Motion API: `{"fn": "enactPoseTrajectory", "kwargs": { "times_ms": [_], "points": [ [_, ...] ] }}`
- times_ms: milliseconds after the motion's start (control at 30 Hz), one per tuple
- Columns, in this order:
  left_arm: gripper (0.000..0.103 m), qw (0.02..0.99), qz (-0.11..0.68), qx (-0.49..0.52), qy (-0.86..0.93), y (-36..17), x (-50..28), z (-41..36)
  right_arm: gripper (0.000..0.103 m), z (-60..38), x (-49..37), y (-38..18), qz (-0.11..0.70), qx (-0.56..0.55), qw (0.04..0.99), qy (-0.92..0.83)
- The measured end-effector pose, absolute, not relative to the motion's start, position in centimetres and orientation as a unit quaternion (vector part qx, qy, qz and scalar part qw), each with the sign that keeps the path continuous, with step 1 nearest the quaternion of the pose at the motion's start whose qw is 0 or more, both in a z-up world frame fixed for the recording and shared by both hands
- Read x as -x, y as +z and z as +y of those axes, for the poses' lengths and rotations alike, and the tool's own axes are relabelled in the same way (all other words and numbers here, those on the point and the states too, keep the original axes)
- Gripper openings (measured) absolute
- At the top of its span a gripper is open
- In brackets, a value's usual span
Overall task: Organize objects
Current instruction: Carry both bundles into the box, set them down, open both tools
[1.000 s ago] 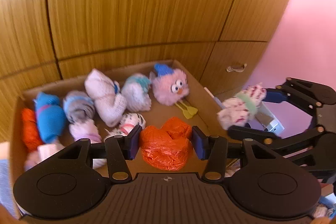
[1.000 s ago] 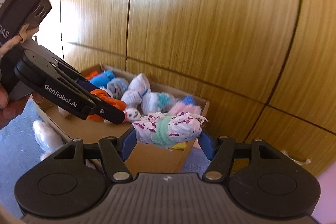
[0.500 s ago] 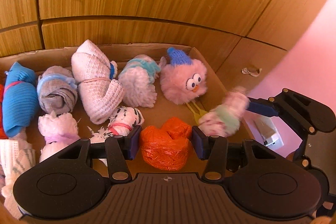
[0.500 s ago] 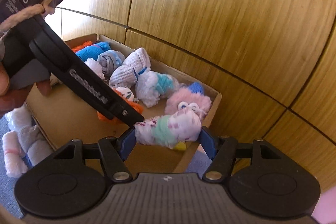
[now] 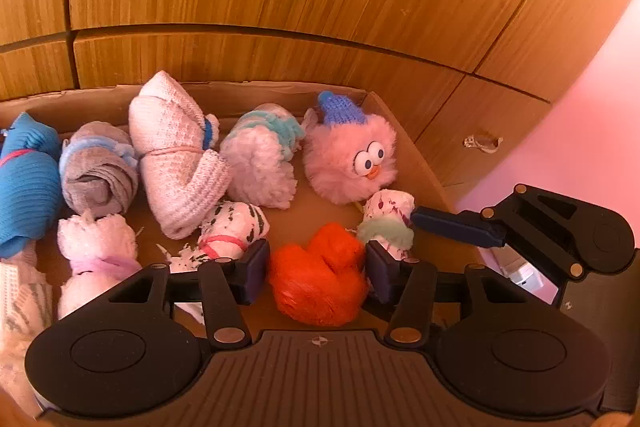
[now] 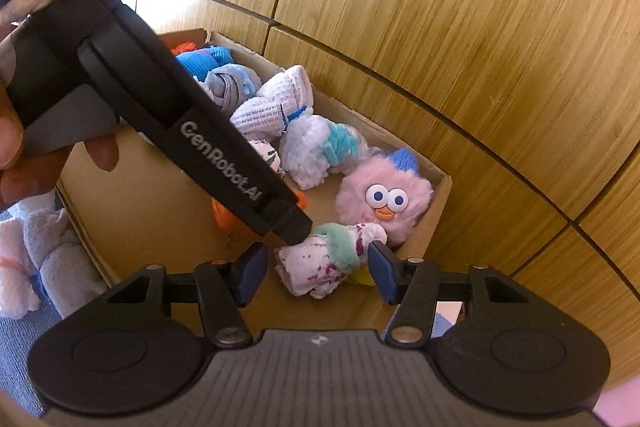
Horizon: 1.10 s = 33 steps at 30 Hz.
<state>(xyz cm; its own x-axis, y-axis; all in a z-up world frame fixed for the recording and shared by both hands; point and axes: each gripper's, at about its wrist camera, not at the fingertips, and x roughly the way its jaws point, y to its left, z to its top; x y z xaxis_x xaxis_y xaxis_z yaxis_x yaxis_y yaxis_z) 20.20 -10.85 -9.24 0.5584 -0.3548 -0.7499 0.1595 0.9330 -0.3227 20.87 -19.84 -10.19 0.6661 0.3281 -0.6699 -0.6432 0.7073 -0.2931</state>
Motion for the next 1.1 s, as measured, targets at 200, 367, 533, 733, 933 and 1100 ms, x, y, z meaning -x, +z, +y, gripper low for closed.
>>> {"fn": "enactPoseTrajectory", "kwargs": {
  "times_ms": [200,367,533,733,933,1100],
  "points": [
    [0.072,0.88,0.44,0.102,-0.148,-8.7,-19.6,-11.4,0.053,-20.2,-20.2,-9.6,0.297,0.261,0.876,0.277],
    [0.078,0.886,0.429,0.097,-0.144,-7.8,-19.0,-11.4,0.058,-20.4,-19.7,-9.1,0.296,0.244,0.881,0.276],
    [0.081,0.886,0.432,0.109,-0.131,-7.2,-18.7,-11.0,0.062,-19.9,-19.4,-8.7,0.298,0.246,0.881,0.273],
    [0.084,0.889,0.427,0.11,-0.121,-5.9,-17.2,-10.5,0.063,-19.8,-18.9,-7.9,0.303,0.242,0.881,0.269],
    [0.085,0.897,0.42,0.102,-0.097,-4.4,-15.5,-9.7,0.067,-19.9,-18.7,-7.0,0.315,0.223,0.888,0.249],
    [0.085,0.904,0.409,0.091,-0.084,-3.5,-13.7,-8.8,0.068,-20.6,-17.8,-5.9,0.322,0.187,0.898,0.233]
  ]
}}
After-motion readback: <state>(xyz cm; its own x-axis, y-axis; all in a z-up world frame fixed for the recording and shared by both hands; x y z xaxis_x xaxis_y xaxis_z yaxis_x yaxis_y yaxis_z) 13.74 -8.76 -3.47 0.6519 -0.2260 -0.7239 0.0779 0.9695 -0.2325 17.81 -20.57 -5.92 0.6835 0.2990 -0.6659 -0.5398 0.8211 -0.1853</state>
